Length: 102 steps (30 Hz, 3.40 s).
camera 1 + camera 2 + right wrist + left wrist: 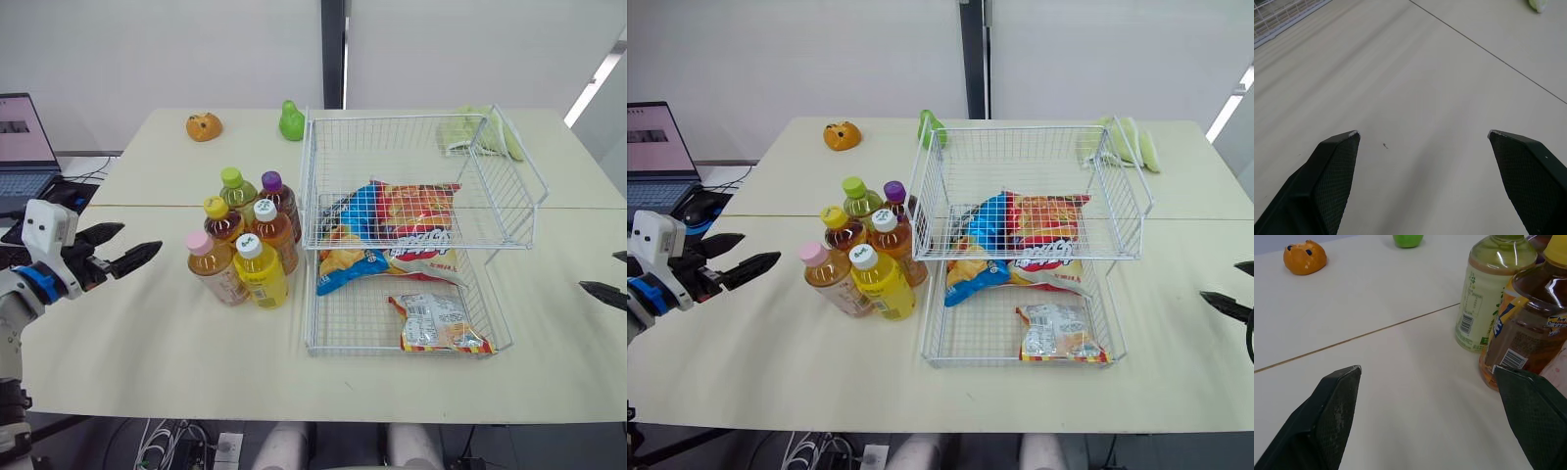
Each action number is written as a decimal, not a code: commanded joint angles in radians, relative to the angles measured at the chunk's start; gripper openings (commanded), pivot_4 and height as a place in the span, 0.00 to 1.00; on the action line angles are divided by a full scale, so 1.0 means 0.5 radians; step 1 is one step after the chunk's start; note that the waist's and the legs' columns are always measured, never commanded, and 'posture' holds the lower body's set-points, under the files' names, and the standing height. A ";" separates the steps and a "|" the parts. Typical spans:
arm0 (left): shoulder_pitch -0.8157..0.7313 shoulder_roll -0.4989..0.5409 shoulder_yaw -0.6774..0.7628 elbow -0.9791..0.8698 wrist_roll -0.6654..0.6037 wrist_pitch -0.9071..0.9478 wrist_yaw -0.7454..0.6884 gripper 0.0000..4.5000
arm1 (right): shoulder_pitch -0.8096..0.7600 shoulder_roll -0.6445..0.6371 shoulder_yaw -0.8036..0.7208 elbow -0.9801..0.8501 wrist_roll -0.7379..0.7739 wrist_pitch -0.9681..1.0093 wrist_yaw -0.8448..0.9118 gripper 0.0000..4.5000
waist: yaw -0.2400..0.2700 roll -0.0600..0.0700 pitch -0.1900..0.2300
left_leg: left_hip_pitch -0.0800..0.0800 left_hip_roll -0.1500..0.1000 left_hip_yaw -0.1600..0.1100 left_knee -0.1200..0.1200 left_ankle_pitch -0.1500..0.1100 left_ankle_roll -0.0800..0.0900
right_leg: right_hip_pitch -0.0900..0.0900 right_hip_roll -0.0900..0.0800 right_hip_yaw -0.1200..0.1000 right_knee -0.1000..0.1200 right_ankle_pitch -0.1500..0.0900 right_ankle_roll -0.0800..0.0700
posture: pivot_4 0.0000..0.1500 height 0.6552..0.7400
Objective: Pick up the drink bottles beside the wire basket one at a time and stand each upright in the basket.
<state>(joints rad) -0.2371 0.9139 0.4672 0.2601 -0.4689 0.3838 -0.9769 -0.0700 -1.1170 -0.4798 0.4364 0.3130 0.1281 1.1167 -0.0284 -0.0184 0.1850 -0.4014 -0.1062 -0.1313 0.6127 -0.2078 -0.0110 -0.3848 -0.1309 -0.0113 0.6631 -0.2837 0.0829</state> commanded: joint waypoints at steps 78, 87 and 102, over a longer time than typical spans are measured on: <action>0.469 -0.759 -0.033 -1.996 -0.413 0.732 1.662 0.99 | -1.303 0.309 0.719 -1.694 1.288 1.282 0.079 1.00 | 0.059 -0.006 0.001 | -0.003 0.026 0.008 0.004 -0.005 -0.008 | -0.006 0.024 0.002 -0.008 0.012 -0.017 | 1.00 1.00; 0.433 -0.743 -0.094 -1.930 -0.459 0.722 1.540 0.99 | -1.319 0.303 0.702 -1.708 1.316 1.316 0.059 1.00 | 0.059 -0.006 0.001 | -0.004 0.026 0.008 0.004 -0.005 -0.009 | -0.005 0.024 0.002 -0.008 0.012 -0.017 | 1.00 1.00; 0.392 -0.668 -0.137 -1.806 -0.351 0.633 1.363 0.31 | -1.299 0.284 0.656 -1.742 1.354 1.346 0.023 1.00 | 0.060 -0.006 0.001 | -0.004 0.026 0.007 0.004 -0.005 -0.008 | -0.006 0.024 0.002 -0.008 0.012 -0.017 | 1.00 1.00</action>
<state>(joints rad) -0.0472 0.5643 0.3640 -0.6212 -0.6455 0.7217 -0.2794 -0.7025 -0.9608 -0.1077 -0.4112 0.9669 0.7999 1.1316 0.0016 -0.0214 0.1854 -0.4035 -0.0932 -0.1281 0.6149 -0.2103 -0.0153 -0.3875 -0.1189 -0.0105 0.6590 -0.2778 0.0746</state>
